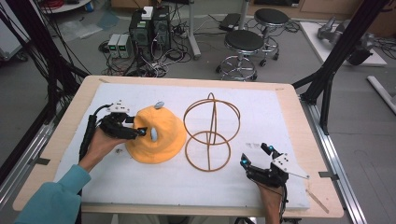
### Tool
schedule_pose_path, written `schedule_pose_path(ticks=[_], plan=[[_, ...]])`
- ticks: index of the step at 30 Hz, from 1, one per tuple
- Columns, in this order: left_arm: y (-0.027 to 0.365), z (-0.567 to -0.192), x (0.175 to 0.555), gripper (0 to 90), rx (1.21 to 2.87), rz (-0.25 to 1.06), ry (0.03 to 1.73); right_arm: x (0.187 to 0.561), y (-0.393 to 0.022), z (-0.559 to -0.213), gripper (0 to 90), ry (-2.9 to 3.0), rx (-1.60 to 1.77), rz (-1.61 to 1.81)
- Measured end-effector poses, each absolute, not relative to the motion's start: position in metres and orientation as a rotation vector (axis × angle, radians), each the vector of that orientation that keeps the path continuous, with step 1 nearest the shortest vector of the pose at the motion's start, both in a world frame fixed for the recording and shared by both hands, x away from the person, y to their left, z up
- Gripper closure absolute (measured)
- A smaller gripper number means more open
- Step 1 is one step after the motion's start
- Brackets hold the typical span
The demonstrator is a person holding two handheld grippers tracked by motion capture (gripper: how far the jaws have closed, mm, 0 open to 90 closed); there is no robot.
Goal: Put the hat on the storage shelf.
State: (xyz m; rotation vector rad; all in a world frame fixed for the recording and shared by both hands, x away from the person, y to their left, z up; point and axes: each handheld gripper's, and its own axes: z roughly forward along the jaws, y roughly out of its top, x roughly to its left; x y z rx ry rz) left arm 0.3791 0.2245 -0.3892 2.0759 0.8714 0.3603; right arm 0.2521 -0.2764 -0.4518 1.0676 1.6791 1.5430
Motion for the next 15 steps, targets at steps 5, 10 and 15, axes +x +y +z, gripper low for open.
schedule_pose_path(ticks=[5,10,15], plan=[[0.2256,-0.3899,0.3774,66.8,2.078,0.350,0.855,0.2521,-0.2764,-0.4518,10.7,1.680,1.074,1.543],[0.2229,-0.3895,0.3749,85.5,2.104,0.382,0.842,0.2521,-0.2764,-0.4518,10.7,1.679,1.075,1.543],[0.2220,-0.3870,0.3719,86.7,2.100,0.398,0.839,0.2520,-0.2764,-0.4518,10.8,1.679,1.079,1.547]])
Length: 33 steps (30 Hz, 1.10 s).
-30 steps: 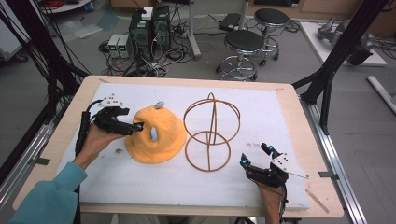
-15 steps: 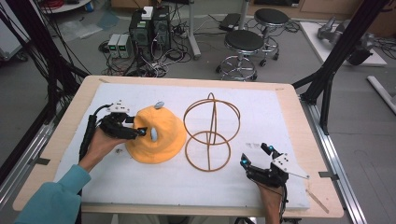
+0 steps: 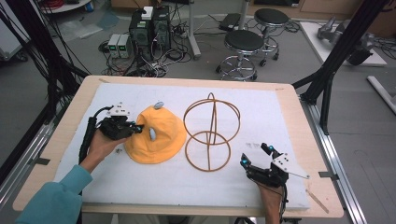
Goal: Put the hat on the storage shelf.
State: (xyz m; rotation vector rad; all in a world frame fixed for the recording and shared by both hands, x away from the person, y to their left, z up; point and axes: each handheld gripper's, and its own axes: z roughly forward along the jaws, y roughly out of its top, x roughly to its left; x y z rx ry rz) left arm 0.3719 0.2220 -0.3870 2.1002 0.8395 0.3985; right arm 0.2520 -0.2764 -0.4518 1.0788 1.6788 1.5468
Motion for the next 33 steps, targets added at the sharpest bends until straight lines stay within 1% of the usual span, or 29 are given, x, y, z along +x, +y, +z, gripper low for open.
schedule_pose_path(ticks=[6,13,21,30,33], plan=[[0.226,-0.375,0.366,86.8,2.072,0.399,0.838,0.252,-0.276,-0.452,10.7,1.679,1.078,1.543],[0.232,-0.348,0.361,86.9,2.046,0.414,0.836,0.253,-0.277,-0.452,10.8,1.678,1.081,1.543],[0.239,-0.309,0.358,86.9,1.974,0.420,0.828,0.253,-0.277,-0.452,10.8,1.681,1.084,1.542],[0.240,-0.261,0.355,86.8,1.958,0.470,0.802,0.253,-0.276,-0.452,10.7,1.685,1.087,1.538],[0.243,-0.247,0.356,86.9,1.944,0.447,0.810,0.253,-0.276,-0.452,10.8,1.685,1.084,1.539]])
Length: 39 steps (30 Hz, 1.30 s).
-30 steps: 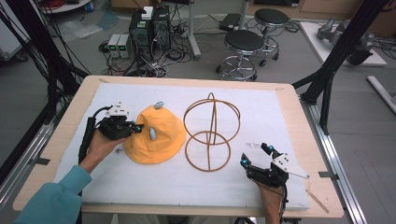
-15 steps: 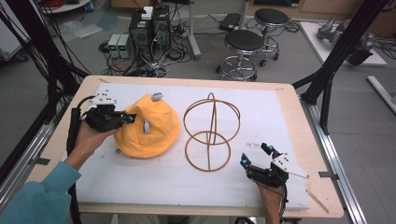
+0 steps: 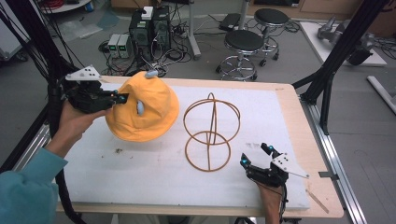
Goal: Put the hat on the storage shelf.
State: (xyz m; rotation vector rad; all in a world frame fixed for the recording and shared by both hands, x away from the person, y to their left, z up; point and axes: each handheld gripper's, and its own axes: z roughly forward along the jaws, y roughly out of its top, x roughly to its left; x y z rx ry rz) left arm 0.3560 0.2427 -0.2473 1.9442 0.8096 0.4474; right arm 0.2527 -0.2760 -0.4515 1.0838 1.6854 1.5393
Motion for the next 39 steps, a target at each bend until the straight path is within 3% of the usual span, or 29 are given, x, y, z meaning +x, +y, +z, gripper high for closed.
schedule_pose_path(ticks=[17,31,39], plan=[[0.219,-0.161,0.347,86.8,1.897,0.444,0.694,0.253,-0.275,-0.451,10.7,1.685,1.082,1.534],[0.153,-0.148,0.341,86.8,1.907,0.334,0.554,0.253,-0.276,-0.452,10.7,1.684,1.079,1.536],[0.111,-0.163,0.346,86.8,1.952,0.268,0.496,0.252,-0.276,-0.452,10.7,1.680,1.075,1.540]])
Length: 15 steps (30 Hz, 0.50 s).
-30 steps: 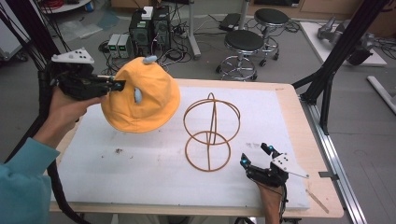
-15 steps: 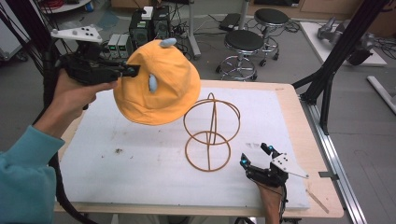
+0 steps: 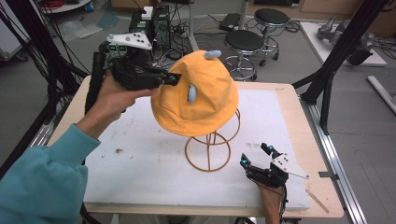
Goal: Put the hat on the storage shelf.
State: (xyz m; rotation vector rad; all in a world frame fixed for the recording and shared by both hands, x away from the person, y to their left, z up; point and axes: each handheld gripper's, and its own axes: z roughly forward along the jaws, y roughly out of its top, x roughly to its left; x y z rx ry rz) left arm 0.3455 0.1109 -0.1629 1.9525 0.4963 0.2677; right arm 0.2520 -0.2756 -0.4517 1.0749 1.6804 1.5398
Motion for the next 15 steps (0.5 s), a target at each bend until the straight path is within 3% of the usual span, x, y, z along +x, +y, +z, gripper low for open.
schedule_pose_path(ticks=[15], plan=[[0.068,-0.214,0.356,86.7,2.013,0.162,0.463,0.252,-0.276,-0.452,10.7,1.668,1.075,1.550]])
